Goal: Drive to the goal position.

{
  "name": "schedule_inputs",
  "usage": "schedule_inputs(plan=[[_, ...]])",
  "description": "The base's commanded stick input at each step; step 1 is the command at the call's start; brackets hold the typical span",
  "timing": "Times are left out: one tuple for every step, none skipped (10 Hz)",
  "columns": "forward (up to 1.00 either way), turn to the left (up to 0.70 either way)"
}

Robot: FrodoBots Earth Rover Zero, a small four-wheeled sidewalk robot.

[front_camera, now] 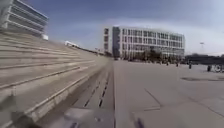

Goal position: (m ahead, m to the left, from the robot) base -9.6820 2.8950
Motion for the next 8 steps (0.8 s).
schedule_inputs(plan=[[0.70, -0.35], [0.70, -0.35], [0.70, -0.35], [0.70, -0.35], [0.70, -0.35], [0.70, -0.35], [0.70, -0.01], [0.70, 0.00]])
